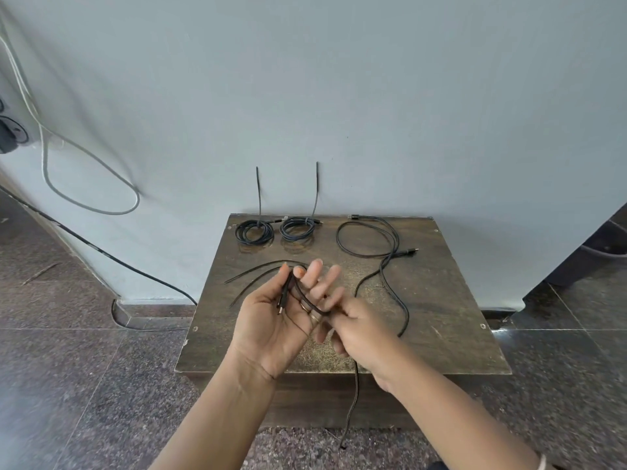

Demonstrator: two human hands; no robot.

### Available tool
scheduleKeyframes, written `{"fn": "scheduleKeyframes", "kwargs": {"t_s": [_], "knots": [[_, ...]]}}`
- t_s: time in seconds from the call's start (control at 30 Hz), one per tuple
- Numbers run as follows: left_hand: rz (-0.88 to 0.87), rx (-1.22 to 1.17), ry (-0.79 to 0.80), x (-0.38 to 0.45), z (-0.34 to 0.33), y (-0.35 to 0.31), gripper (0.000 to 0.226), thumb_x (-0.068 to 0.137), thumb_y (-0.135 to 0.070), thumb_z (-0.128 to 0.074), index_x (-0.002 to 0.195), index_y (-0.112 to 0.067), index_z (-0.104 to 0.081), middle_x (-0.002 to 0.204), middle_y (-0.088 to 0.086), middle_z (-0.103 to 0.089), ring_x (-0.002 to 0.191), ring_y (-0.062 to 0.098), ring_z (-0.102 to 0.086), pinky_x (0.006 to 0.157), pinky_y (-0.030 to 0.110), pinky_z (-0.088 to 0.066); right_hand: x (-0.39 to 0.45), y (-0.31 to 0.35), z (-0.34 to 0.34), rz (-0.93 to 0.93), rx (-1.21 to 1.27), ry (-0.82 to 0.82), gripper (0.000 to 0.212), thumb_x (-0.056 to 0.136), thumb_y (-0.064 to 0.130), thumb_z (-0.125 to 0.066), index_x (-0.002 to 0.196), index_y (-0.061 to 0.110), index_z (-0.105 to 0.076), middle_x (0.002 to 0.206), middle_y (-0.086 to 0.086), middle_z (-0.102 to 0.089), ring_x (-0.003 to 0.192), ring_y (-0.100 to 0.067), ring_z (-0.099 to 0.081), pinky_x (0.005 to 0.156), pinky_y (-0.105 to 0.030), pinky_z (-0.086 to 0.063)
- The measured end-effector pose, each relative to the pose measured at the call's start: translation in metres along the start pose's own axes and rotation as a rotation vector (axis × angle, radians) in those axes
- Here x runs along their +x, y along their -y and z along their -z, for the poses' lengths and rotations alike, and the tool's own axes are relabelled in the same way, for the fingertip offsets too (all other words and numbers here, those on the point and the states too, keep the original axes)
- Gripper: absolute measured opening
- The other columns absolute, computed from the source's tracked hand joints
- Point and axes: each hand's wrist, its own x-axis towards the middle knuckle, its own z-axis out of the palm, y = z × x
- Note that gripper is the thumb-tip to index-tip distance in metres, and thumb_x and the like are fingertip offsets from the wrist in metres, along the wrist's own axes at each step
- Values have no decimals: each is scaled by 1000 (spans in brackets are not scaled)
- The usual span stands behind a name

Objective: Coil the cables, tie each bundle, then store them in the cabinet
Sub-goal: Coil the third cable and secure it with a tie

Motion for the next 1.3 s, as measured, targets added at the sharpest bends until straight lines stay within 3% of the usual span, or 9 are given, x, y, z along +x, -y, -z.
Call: {"fn": "scheduleKeyframes", "kwargs": {"t_s": [0.17,0.27,0.4,0.53,0.7,0.83,0.93,1.13,1.3], "knots": [[-155,210,-34,3,6,-12,33,92,-27,-46,77,-6,-67,119,18,-66,122,28,-56,105,42,-42,-5,6,1,33,-171,197,23,100,35,-44,106,26,-65,58,11,-57,56,-10,-44,52,-20,-34],[-245,611,-16,3,7,-13,28,93,-26,-44,90,-2,-59,111,20,-68,121,24,-57,96,30,-43,-6,11,10,73,-228,195,25,96,41,-51,101,24,-68,54,12,-53,50,-6,-43,51,-21,-32],[-285,1172,-42,1,9,-9,33,96,-28,-43,96,-1,-61,103,4,-73,107,16,-64,94,31,-44,-5,14,27,96,-74,149,25,89,40,-61,84,18,-71,50,12,-45,50,-11,-37,52,-23,-27],[-174,1332,32,-2,5,-5,32,101,-25,-39,89,-14,-66,75,0,-72,72,6,-61,71,18,-43,-5,18,43,135,128,62,32,82,41,-63,75,11,-69,47,11,-42,42,-1,-33,43,-12,-28],[124,1030,50,-3,8,-5,40,99,-29,-36,85,-4,-64,41,8,-44,91,38,-69,90,39,-48,-1,13,49,144,172,-4,30,81,43,-67,69,15,-68,48,6,-34,44,-7,-25,42,-17,-22],[240,649,84,-5,2,-8,42,93,-30,-37,79,-5,-67,35,-1,-34,79,33,-72,83,43,-54,4,8,44,159,206,-44,26,77,45,-67,72,20,-70,49,9,-39,44,-5,-31,44,-16,-26],[182,393,90,-5,0,-10,43,94,-27,-36,78,-2,-68,35,-2,-37,76,30,-72,81,47,-55,7,3,36,213,116,-79,22,90,39,-57,81,23,-69,57,12,-51,45,0,-36,45,-14,-28],[-38,101,19,-1,1,-15,37,91,-24,-42,71,-4,-65,62,8,-61,109,34,-63,88,54,-52,6,-1,18,217,-366,14,32,101,29,-42,82,49,-59,61,13,-61,46,-2,-44,50,-19,-35],[-136,189,-87,4,7,-17,30,89,-25,-47,74,-7,-66,107,16,-68,122,30,-55,107,43,-39,1,0,9,159,-401,201,24,102,32,-41,111,32,-64,57,10,-59,39,0,-42,44,-11,-32]]}}
